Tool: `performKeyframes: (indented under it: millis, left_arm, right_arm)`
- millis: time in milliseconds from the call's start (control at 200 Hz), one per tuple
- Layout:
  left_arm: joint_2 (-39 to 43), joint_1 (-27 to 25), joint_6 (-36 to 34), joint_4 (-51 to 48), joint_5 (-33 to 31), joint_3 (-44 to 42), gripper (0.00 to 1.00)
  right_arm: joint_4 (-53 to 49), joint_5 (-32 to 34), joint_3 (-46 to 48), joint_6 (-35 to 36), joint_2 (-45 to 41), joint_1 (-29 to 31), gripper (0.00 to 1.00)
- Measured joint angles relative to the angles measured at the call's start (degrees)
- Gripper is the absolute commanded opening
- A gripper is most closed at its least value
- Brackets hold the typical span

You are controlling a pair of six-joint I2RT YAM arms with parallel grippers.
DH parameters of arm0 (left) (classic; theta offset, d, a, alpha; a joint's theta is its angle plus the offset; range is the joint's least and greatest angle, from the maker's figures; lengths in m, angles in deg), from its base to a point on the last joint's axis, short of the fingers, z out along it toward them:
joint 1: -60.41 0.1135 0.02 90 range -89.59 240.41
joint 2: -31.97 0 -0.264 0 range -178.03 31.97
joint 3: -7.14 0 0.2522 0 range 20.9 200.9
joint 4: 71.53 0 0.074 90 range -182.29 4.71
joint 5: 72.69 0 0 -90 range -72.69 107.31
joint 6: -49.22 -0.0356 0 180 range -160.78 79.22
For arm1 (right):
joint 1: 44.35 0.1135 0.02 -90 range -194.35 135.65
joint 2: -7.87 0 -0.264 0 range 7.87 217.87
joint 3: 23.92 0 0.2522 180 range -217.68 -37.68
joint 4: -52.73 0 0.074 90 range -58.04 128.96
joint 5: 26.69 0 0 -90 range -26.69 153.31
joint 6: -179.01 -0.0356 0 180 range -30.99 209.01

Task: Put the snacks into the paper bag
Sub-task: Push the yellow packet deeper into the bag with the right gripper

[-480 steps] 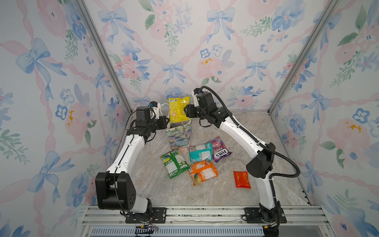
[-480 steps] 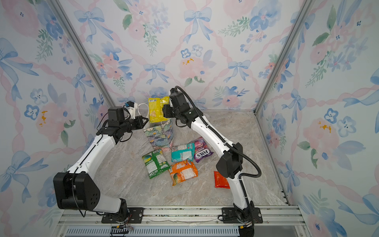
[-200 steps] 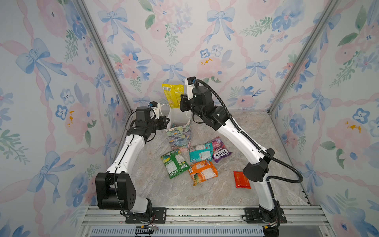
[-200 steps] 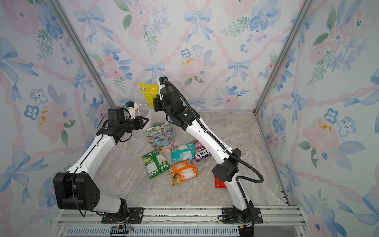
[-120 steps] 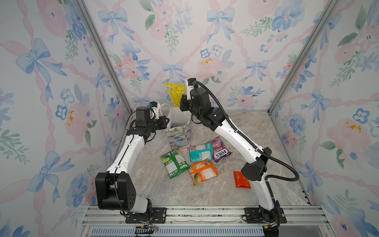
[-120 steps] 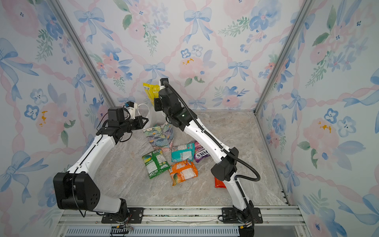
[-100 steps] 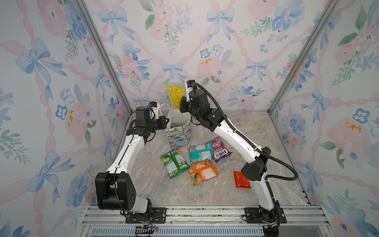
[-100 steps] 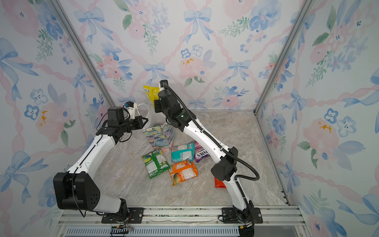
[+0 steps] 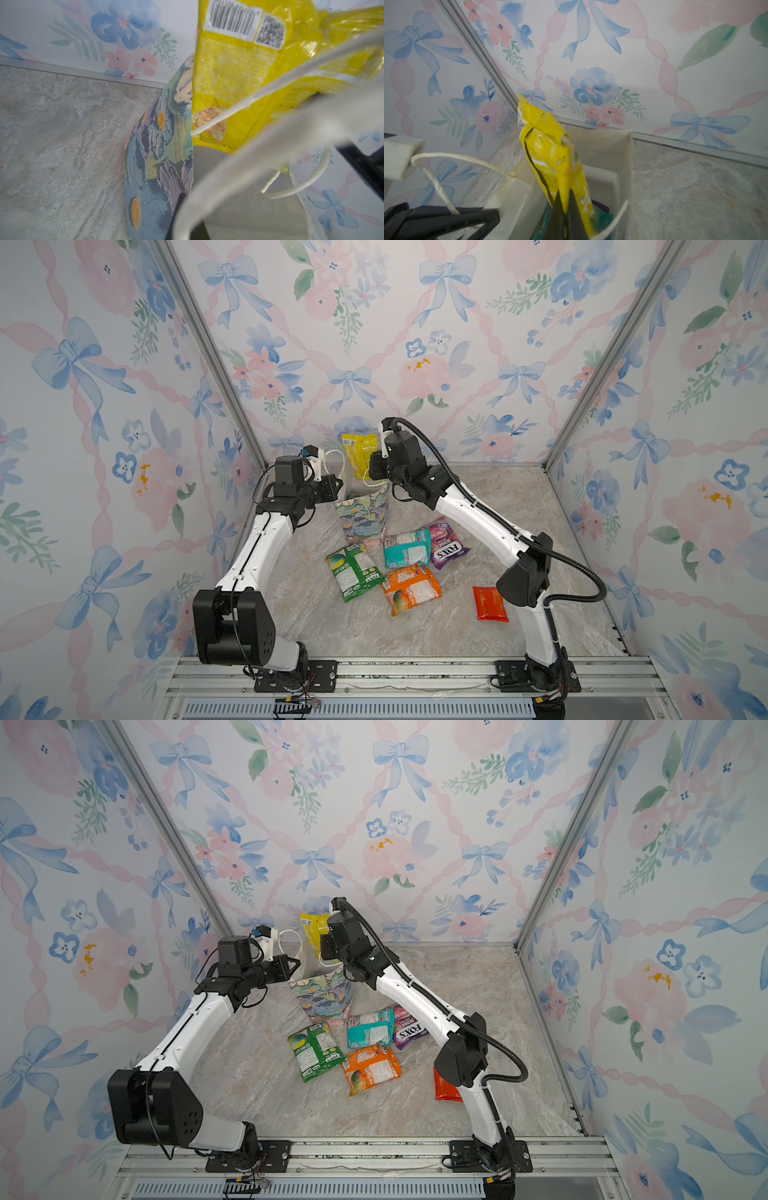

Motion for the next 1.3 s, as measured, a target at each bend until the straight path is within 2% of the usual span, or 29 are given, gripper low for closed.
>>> performKeyframes:
  millis: [250,550,925,1015,1095,1140,1200,1300]
  left_arm:
    - [0.04,0.00,0.02,0.02,0.00,0.00,0.00]
    - [0.07,0.00,0.00,0.02,-0.02,0.00,0.00]
    - [0.68,0.00,0.00,-0.63,-0.26,0.00,0.00]
    - [0.70,0.00,0.00,-0.68,-0.26,0.00,0.00]
    - [0.70,0.07,0.00,-0.70,-0.28,0.00,0.00]
    - [0.70,0.13,0.00,-0.76,-0.31,0.00,0.00]
    - [0.70,0.17,0.00,-0.90,-0.48,0.00,0.00]
    - [0.70,0.33,0.00,-0.92,-0.52,0.00,0.00]
  right_arm:
    - [2.16,-4.87,5.33,-4.66,-4.04,-1.77,0.00]
    - [4.48,-11.37,9.64,-11.10,-4.59,-4.83,0.00]
    - [4.79,-16.70,9.42,-16.72,-4.28,-6.21,0.00]
    - [4.81,-17.27,9.22,-17.64,-4.02,-6.34,0.11]
    - [4.79,-17.81,8.50,-18.80,-3.48,-6.54,0.42]
    - [4.76,-18.14,8.33,-18.73,-3.37,-6.69,0.53]
    - [4.48,-18.25,8.31,-19.02,-3.37,-6.93,0.61]
    - [4.44,-18.58,8.31,-18.99,-3.37,-7.45,0.68]
